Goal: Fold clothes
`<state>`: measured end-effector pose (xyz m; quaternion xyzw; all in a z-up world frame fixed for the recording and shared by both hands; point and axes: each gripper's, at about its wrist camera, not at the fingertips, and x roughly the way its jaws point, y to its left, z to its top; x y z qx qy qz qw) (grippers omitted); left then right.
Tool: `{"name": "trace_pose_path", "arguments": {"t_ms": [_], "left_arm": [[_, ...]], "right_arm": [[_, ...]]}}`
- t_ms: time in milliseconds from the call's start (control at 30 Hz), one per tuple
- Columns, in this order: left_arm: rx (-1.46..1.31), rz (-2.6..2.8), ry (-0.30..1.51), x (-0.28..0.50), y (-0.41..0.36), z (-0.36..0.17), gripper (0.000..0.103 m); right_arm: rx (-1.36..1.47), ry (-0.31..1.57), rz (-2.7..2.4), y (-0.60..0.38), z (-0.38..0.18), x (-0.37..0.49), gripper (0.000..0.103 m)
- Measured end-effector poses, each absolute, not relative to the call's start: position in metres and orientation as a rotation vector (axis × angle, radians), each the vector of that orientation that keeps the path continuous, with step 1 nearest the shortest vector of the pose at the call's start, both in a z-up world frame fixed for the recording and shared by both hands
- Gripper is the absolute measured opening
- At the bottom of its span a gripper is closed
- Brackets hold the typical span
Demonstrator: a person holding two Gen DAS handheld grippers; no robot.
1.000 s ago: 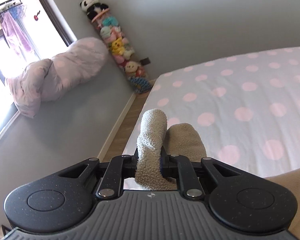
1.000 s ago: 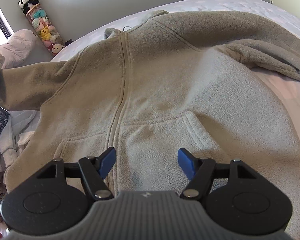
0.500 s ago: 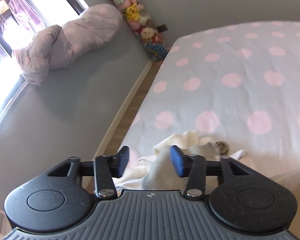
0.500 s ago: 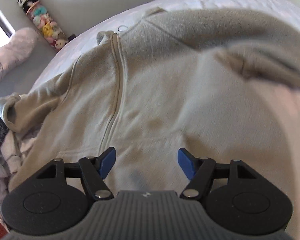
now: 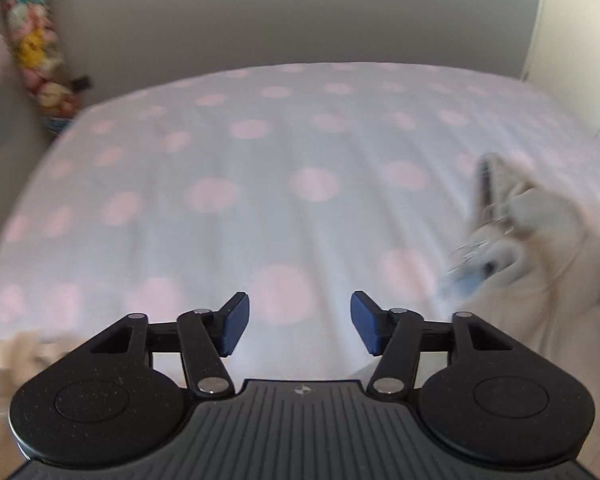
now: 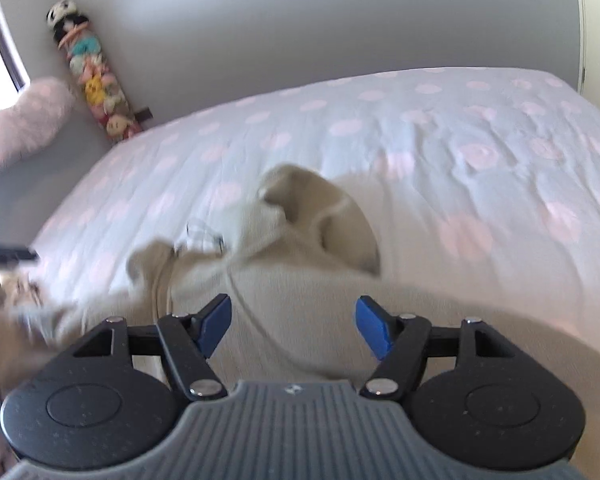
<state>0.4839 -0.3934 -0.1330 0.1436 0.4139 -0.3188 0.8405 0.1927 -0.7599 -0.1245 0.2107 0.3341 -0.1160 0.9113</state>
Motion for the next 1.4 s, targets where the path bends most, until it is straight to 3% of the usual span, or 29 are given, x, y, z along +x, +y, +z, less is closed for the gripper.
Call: {"name": "trace_pose_path", "arguments": {"t_ms": [300,500,567,600,633,900,1067,1167,1233,1400], "left_arm": [[0.163,-0.815,1.013,0.509,-0.505,-0.187,0.057],[0.005,-0.809,1.142,0.526,-0.528,-0.224,0.057],[-0.075,-0.793,1.213,0.531,-0.524,-0.235,0.057],[-0.112,-0.786,1.252,0.533,-0.522,-0.241,0.057],[-0.135,-0.782,1.281,0.532,-0.519,-0.245,0.057],[-0.159,-0.878,1.312,0.497,-0.5,-0.232,0.057],[-0.058,-0.985,1.271,0.433,-0.5,-0.204,0.053],[0.015,-1.009,1.229,0.387,-0.495,-0.197,0.041],[0.07,-1.002,1.187,0.356,-0.489,-0.197,0.028],[0.177,-0.94,1.102,0.299,-0.475,-0.205,0.019]], "right_arm": [[0.417,0.742,-0.146,-0.75,-0.13,0.335,0.075],[0.249,0.857,-0.146,-0.728,-0.157,0.382,0.073],[0.22,0.89,-0.146,-0.726,-0.165,0.383,0.05],[0.208,0.917,-0.149,-0.724,-0.168,0.38,0.016],[0.195,0.92,-0.152,-0.723,-0.167,0.375,0.009],[0.259,0.753,-0.094,-0.704,-0.113,0.25,0.007],[0.397,0.74,-0.096,-0.671,-0.119,0.138,0.007],[0.483,0.782,-0.136,-0.648,-0.156,0.085,0.007],[0.538,0.795,-0.174,-0.637,-0.183,0.06,0.007],[0.641,0.776,-0.266,-0.617,-0.226,0.026,0.0]]}}
